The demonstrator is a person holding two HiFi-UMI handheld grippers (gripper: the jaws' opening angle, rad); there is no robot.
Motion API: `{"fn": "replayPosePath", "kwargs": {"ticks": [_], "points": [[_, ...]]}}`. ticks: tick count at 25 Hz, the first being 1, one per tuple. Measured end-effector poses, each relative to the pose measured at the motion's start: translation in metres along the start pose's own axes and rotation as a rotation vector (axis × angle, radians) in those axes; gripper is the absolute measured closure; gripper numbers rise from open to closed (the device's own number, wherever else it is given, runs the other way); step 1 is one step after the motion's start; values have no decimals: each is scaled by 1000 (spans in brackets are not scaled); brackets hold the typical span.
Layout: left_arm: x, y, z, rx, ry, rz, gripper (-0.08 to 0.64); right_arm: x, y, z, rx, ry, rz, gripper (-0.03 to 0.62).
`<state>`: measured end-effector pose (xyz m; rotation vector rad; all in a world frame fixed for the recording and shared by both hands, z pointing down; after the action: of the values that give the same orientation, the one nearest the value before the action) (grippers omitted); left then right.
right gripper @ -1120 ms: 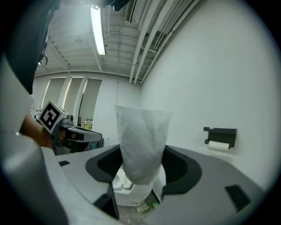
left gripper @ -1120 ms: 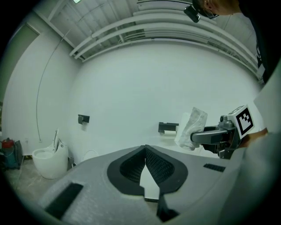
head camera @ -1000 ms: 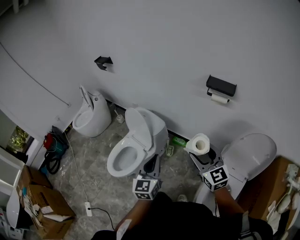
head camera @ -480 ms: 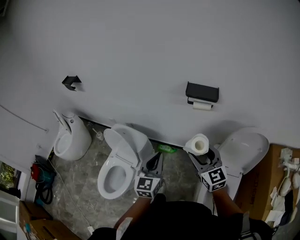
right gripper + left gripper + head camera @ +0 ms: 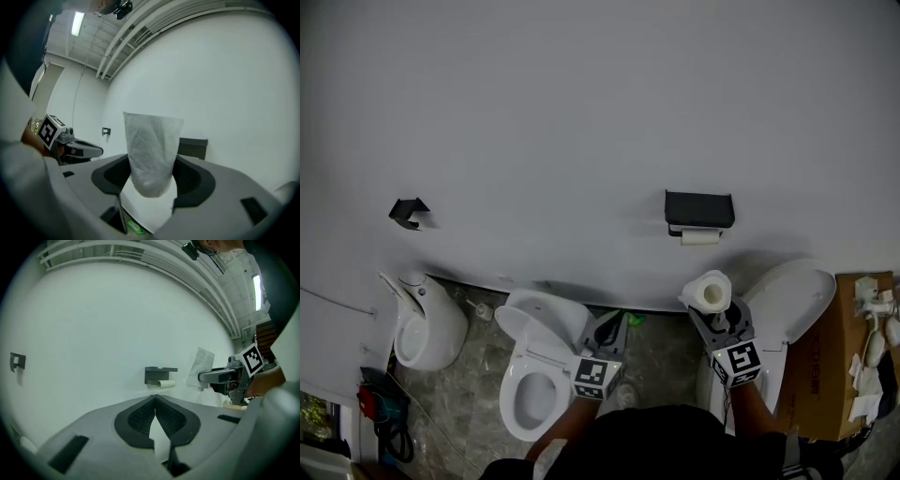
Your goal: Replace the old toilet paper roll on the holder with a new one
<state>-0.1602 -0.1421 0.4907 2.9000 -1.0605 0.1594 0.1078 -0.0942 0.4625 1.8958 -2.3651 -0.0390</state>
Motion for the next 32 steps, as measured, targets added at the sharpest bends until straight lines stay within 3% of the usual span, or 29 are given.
{"fn": "replayPosePath", "kwargs": {"ticks": [9, 16, 23, 28, 32], "points": [[17, 47, -10, 31, 38, -142, 555, 9, -15, -5, 22, 73, -174, 321], [47, 41, -9, 46, 37, -238, 555, 12, -17, -7, 15, 89, -209, 321], [83, 28, -3, 61, 53, -266, 555, 11, -40, -5, -9, 99, -207, 321], [108, 11, 17, 146, 74, -283, 555, 12, -59, -5, 8, 94, -194, 321], [130, -5, 23, 284, 108, -279, 543, 13, -74, -2, 7, 83, -180, 321]]}}
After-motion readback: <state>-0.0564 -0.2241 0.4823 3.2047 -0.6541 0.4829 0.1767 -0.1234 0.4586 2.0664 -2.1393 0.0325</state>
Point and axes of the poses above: the fingertips, and each gripper's own axes: x forward along the fingers, y to its left, z out of its top, the point moved 10 cm from there along -x, backward along the fingers, and after that the axes turned 6 degrees about -z, right-handed, at the moved point
